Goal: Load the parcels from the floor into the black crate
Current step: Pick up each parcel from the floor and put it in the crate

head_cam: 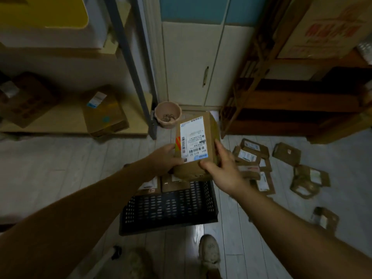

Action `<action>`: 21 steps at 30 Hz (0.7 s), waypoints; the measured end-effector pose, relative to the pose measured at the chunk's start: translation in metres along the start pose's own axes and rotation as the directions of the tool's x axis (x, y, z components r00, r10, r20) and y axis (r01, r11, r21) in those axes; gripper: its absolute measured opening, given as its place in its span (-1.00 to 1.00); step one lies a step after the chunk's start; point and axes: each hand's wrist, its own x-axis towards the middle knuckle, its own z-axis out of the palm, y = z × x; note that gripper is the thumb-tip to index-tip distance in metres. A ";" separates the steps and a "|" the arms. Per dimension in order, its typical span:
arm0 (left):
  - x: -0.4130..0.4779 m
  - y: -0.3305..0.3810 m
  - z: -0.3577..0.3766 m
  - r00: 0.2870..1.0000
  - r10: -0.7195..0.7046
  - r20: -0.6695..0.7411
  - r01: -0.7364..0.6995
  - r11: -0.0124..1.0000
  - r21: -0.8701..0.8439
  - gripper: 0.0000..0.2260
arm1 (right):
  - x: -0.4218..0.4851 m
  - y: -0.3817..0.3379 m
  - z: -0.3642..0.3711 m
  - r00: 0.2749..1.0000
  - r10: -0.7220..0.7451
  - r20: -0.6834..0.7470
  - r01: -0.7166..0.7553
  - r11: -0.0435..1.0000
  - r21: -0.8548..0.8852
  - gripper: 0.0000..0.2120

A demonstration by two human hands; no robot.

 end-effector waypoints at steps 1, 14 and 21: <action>0.013 -0.013 -0.003 1.000 0.013 -0.021 -0.010 0.988 0.154 -0.47 | 0.003 0.010 0.008 1.000 0.000 -0.016 -0.001 0.998 -0.066 -0.20; 0.218 -0.204 0.045 0.989 0.054 0.140 -0.148 0.525 0.838 -0.28 | 0.099 0.224 0.105 0.996 0.080 0.024 -0.030 0.613 -0.789 -0.24; 0.312 -0.303 0.095 0.998 0.020 0.058 -0.061 0.415 0.908 -0.26 | 0.153 0.324 0.164 0.997 0.072 0.034 -0.009 0.520 -0.854 -0.27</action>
